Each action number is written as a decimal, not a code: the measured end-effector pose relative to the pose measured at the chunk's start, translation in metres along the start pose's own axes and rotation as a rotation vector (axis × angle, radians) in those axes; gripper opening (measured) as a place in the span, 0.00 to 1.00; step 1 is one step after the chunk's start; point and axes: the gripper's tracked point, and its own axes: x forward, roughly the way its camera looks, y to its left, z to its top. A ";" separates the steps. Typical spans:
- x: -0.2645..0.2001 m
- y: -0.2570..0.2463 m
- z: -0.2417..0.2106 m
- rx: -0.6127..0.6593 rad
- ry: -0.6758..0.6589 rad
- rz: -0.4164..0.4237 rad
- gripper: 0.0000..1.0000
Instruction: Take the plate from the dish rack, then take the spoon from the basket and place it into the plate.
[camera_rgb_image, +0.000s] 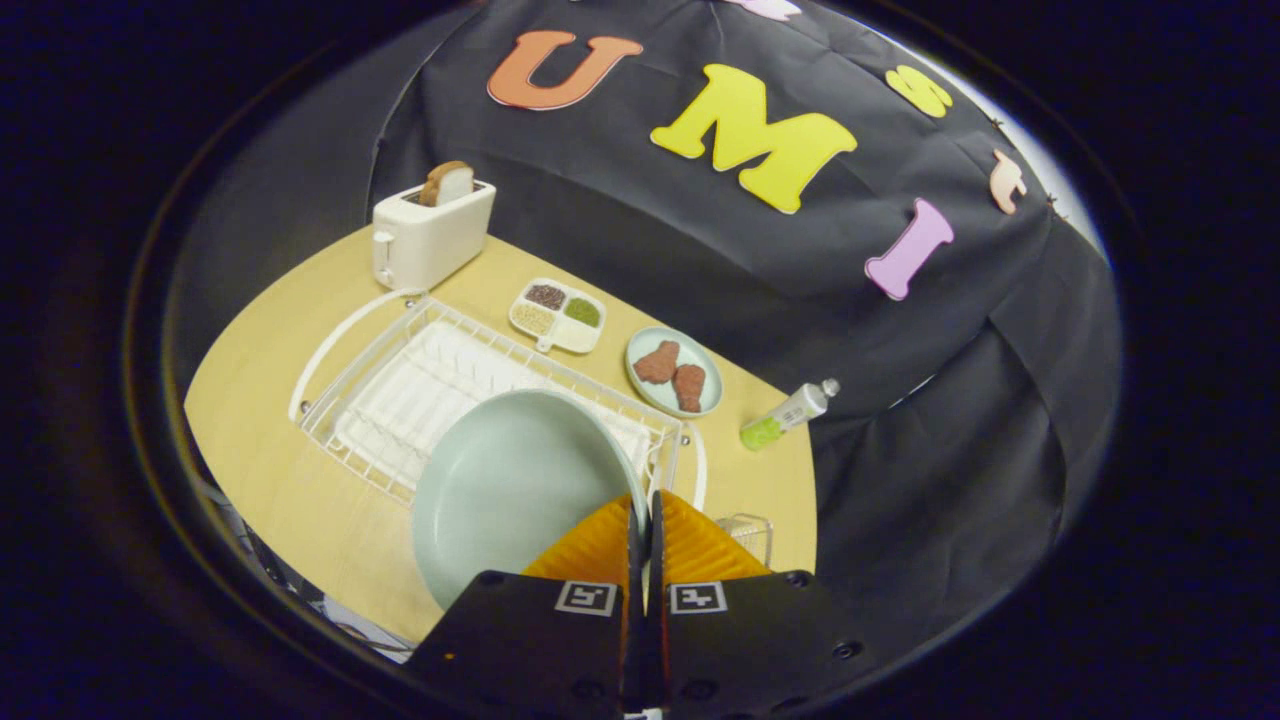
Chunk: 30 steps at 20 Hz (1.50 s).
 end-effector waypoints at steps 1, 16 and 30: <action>0.000 0.001 -0.011 0.015 -0.002 0.025 0.06; 0.068 0.002 -0.189 0.525 0.060 0.485 0.06; 0.115 0.031 -0.242 0.550 0.094 0.481 0.08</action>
